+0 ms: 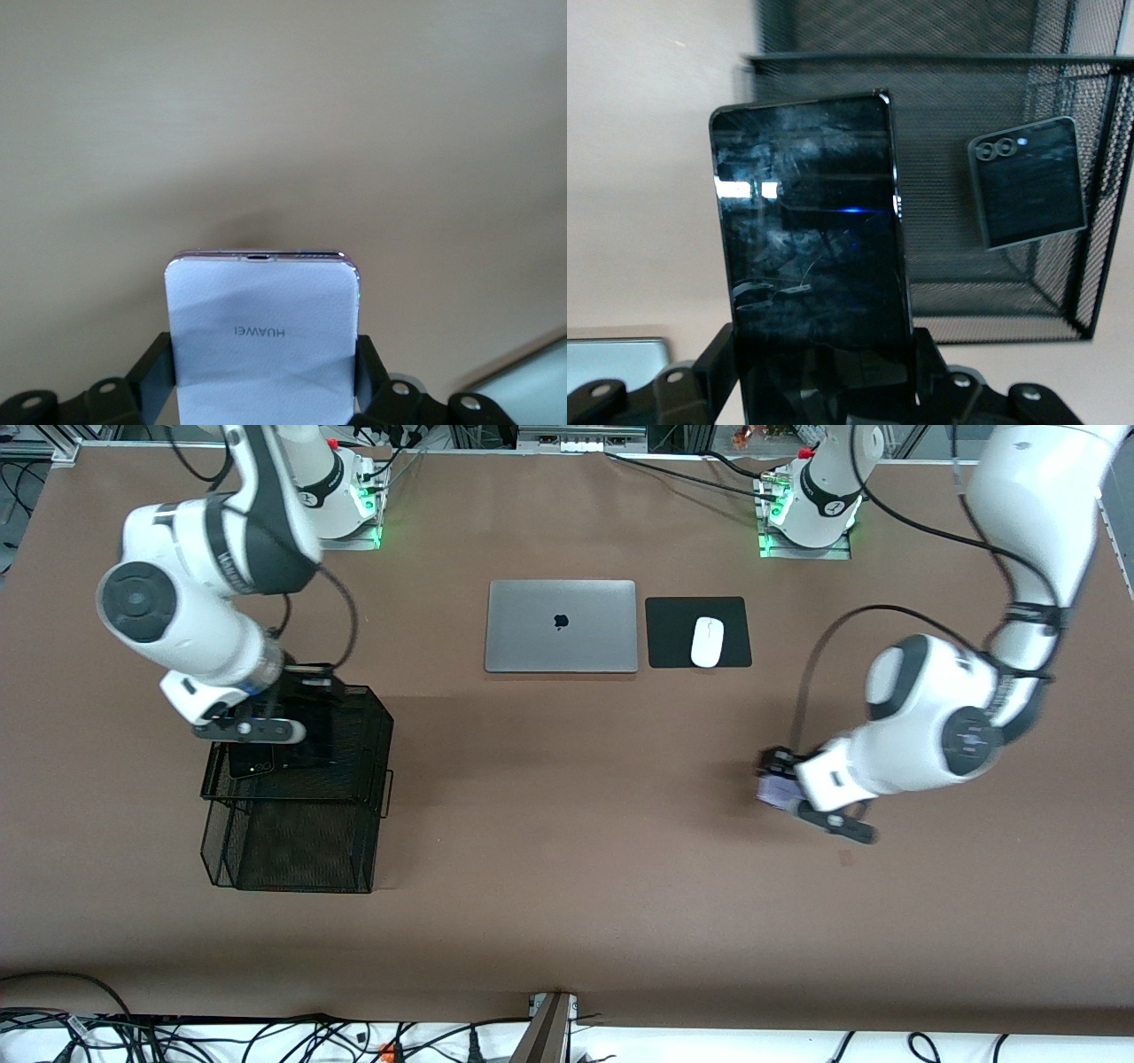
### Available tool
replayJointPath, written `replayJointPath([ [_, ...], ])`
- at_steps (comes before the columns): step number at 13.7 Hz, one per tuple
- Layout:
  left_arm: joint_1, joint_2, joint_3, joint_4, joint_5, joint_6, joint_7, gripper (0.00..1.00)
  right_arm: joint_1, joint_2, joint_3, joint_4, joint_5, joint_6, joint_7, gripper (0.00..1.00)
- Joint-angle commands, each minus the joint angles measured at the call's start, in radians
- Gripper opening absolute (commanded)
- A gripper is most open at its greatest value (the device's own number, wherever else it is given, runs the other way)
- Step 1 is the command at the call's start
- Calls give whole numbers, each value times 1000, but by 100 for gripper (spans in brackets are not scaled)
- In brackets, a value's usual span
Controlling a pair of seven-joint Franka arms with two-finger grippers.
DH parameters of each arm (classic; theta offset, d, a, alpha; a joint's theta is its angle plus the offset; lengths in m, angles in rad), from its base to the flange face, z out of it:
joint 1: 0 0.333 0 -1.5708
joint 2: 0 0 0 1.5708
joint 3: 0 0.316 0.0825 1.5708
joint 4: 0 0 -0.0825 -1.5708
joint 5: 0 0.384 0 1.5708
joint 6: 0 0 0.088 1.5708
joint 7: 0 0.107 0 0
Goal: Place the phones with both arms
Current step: 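Release the tall phone in the basket while the left gripper sets down the white phone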
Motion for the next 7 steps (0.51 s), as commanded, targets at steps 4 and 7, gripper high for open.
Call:
replayJointPath([
  [4, -411, 178, 86, 162, -7, 202, -375, 41, 21, 48, -1, -136, -1, 229, -47, 11],
  [7, -515, 262, 134, 162, -20, 412, -447, 53, 12, 85, 0, -129, 14, 272, -46, 58],
])
